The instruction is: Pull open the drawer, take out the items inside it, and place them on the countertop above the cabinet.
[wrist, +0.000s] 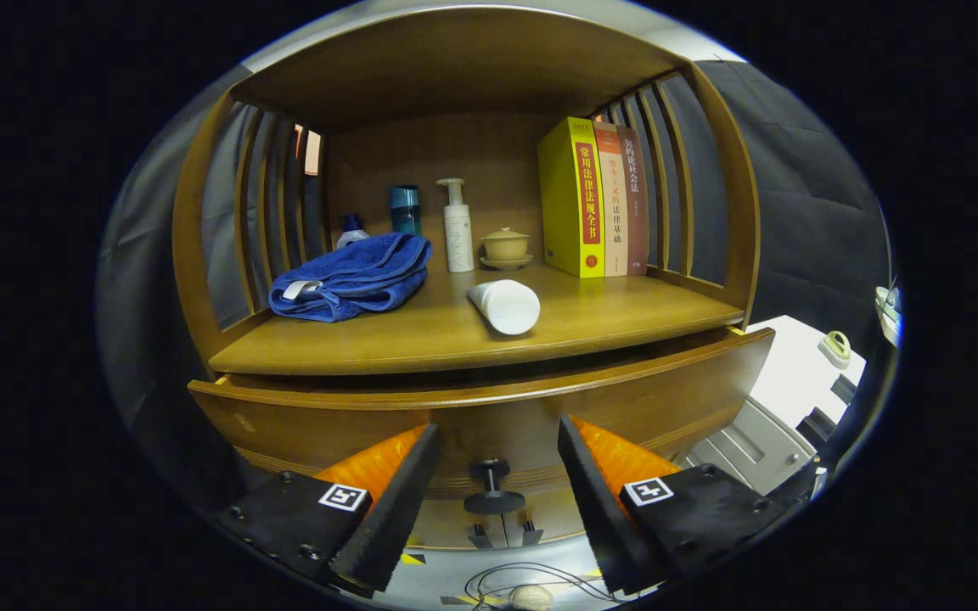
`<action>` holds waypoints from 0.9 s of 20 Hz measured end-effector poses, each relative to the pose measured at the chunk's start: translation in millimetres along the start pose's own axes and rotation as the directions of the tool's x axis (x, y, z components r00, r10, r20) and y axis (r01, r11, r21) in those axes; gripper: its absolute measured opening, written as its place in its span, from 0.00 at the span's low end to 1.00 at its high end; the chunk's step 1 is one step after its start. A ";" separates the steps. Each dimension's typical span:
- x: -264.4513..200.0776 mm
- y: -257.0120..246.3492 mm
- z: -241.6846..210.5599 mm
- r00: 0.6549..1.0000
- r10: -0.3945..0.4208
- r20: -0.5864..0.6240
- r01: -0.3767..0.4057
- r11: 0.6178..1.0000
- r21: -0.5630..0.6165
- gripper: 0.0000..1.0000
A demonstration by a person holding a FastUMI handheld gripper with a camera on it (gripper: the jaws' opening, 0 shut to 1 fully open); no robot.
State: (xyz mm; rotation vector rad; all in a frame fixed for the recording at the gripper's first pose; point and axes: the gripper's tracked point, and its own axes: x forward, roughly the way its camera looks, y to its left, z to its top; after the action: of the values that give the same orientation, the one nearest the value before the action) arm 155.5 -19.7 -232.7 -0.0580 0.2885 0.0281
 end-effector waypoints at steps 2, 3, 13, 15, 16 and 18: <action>7.7 1.0 1.4 1.000 -0.005 -0.001 0.005 1.000 -0.005 0.94; 10.7 1.2 1.6 1.000 -0.008 -0.002 0.008 1.000 -0.003 0.94; -1.8 -2.4 47.9 0.999 -0.022 0.049 0.022 1.000 -0.007 0.97; -15.4 -2.9 86.1 0.996 -0.010 0.089 0.010 1.000 0.000 0.97; -22.6 -2.3 108.1 0.994 -0.004 0.111 0.004 1.000 0.005 0.97; -38.7 0.3 151.1 0.988 0.015 0.152 -0.016 1.000 0.002 0.97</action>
State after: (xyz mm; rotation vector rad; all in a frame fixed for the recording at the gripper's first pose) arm 161.2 -10.9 -77.1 -0.0501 0.1369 0.0473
